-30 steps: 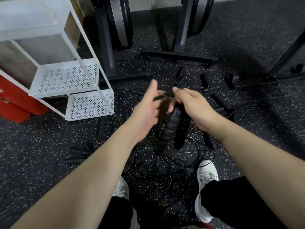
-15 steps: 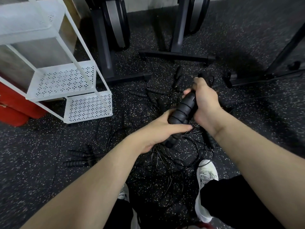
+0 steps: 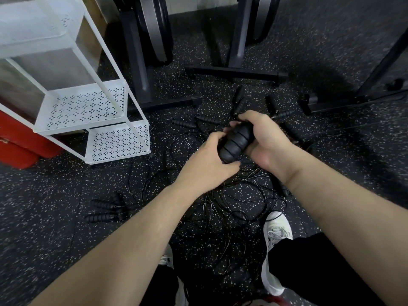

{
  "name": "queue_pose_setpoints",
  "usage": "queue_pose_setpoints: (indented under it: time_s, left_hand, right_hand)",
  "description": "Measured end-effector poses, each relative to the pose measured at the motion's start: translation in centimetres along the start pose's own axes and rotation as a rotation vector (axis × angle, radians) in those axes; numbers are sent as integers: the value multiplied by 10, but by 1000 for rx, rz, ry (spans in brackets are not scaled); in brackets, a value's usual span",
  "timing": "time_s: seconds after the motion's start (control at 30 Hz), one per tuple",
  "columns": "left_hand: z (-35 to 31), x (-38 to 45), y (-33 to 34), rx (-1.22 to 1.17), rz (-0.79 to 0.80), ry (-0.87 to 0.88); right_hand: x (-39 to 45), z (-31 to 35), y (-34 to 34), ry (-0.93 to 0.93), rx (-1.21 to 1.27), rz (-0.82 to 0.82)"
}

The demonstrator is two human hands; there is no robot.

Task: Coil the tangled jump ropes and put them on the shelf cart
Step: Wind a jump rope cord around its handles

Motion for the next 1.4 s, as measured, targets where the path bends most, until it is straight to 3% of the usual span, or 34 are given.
queue_pose_setpoints:
  time_s: [0.17,0.23,0.3,0.37,0.43,0.57,0.73,0.87,1.03,1.1,1.23,1.4]
  left_hand:
    - [-1,3,-4,34,-18,-19]
    - [2,4,-3,19,13,-36]
    - [5,8,-7,-2,9,-36]
    - [8,13,-15,-7,-8,-33]
    - [10,15,-24,-25,-19,-37]
    - [10,17,-37,-84,-14,-29]
    - [14,15,-37,-247,76,-88]
    - [17,18,-40,-302,31,-96]
    - [16,18,-39,-390,-12,-157]
    - [15,17,-37,-474,-30,-226]
    - [13,21,-39,-873,-137,-496]
    - [12,24,-39,-1172,-176,-752]
  right_hand:
    - [1,6,-2,20,178,13]
    - [2,9,-4,0,65,15]
    - [1,13,-9,-60,-205,12]
    - [-2,17,-16,-165,-573,-31]
    - [-4,24,-23,-316,-781,-144]
    - [3,34,-23,-696,-679,-266]
    - [-1,23,-21,-476,-778,-98]
    - [1,25,-19,-567,-718,-86]
    - [4,27,-11,-524,-584,-78]
    - [4,25,-8,-519,-568,-56]
    - [1,18,-10,-490,-584,113]
    - [1,12,-6,-624,-680,173]
Point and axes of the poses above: each hand's wrist, its own x-axis towards the middle knuckle, its own y-axis out of the palm, z = x × y, the point moved 2 cm from there along x, towards the middle knuckle, and after that the axes turned 15 degrees about -z, right-handed, at the moved point
